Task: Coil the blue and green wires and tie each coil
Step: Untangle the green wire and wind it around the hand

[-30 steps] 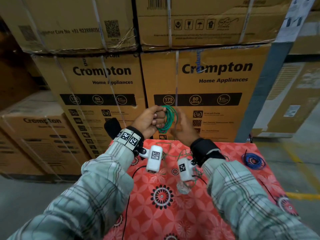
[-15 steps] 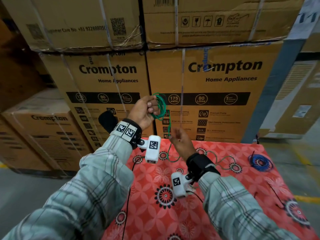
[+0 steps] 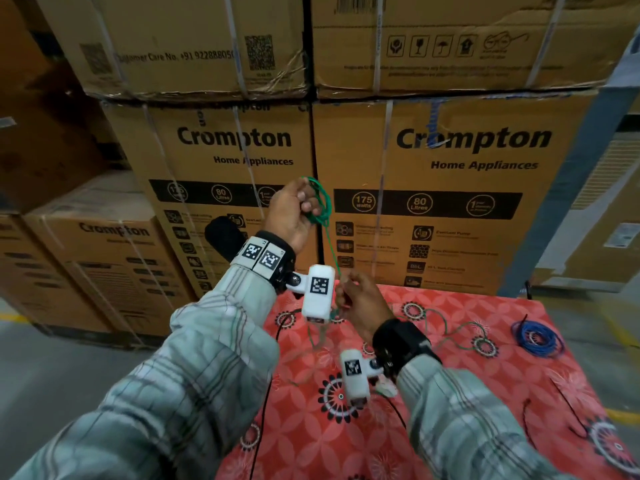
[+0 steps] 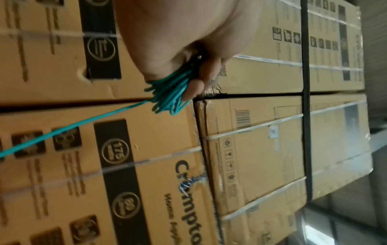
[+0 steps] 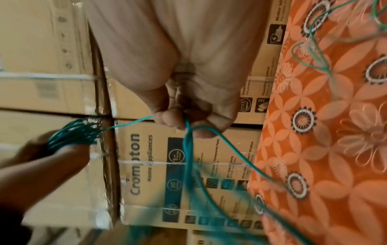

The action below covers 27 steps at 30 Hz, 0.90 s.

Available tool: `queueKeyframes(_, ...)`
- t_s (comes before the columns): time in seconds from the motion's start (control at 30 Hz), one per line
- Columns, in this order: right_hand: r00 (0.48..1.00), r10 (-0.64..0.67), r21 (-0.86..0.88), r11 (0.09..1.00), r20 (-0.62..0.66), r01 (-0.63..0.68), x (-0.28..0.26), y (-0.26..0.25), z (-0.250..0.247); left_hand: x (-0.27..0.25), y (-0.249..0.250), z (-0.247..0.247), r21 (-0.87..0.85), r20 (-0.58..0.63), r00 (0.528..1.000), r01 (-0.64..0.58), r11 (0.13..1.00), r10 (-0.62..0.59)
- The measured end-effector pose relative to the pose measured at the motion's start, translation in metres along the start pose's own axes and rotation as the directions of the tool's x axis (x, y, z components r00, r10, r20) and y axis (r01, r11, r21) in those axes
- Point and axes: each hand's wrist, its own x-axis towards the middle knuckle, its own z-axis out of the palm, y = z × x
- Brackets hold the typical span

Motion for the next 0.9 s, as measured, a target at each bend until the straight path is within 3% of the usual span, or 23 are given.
queueKeyframes(0.07, 0.999, -0.032, -0.152, 0.988, -0.003, 0.031, -0.002, 0.013, -0.001, 0.005, -0.002, -0.011, 0.055, -0.081, 0.992, -0.097, 0.994, 0.101)
queueKeyframes(0.13, 0.984, -0.179, -0.405, 0.898, 0.018, 0.171, -0.006, 0.018, -0.003, 0.009, -0.007, -0.019, 0.137, -0.103, 0.985, -0.127, 0.982, 0.142)
queueKeyframes(0.23, 0.917, -0.34, -0.748, 0.549, 0.207, 0.372, -0.012, 0.015, -0.009, 0.013, -0.018, -0.033, 0.356, -0.086, 0.992, -0.059, 0.933, 0.095)
queueKeyframes(0.3, 0.874, -0.355, -0.815, 0.361, 0.33, 0.454, -0.012, -0.004, -0.011, 0.013, -0.03, -0.044, 0.512, -0.058, 0.998, 0.004, 0.859, 0.03)
queueKeyframes(0.4, 0.823, -0.394, -0.852, 0.158, 0.408, 0.498, -0.012, -0.044, -0.012, 0.001, -0.049, -0.055, 0.629, -0.01, 0.994, 0.089, 0.772, -0.106)
queueKeyframes(0.5, 0.819, -0.405, -0.898, -0.008, 0.406, 0.441, -0.008, -0.077, -0.013, -0.018, -0.06, -0.056, 0.761, 0.05, 0.985, 0.069, 0.645, -0.164)
queueKeyframes(0.57, 0.836, -0.392, -0.92, -0.085, 0.383, 0.382, -0.002, -0.092, -0.018, -0.028, -0.067, -0.051, 0.738, 0.102, 0.97, 0.076, 0.67, -0.222)
queueKeyframes(0.63, 0.863, -0.371, -0.939, -0.114, 0.344, 0.326, 0.004, -0.1, -0.026, -0.031, -0.072, -0.046, 0.71, 0.103, 0.964, 0.103, 0.697, -0.246)
queueKeyframes(0.77, 0.875, -0.381, -0.952, -0.061, 0.299, 0.299, 0.007, -0.103, -0.043, -0.037, -0.068, -0.038, 0.616, 0.146, 0.918, 0.206, 0.76, -0.368)
queueKeyframes(0.9, 0.88, -0.407, -0.945, 0.104, 0.245, 0.312, 0.014, -0.097, -0.064, -0.04, -0.068, -0.034, 0.565, 0.178, 0.864, 0.302, 0.768, -0.471)
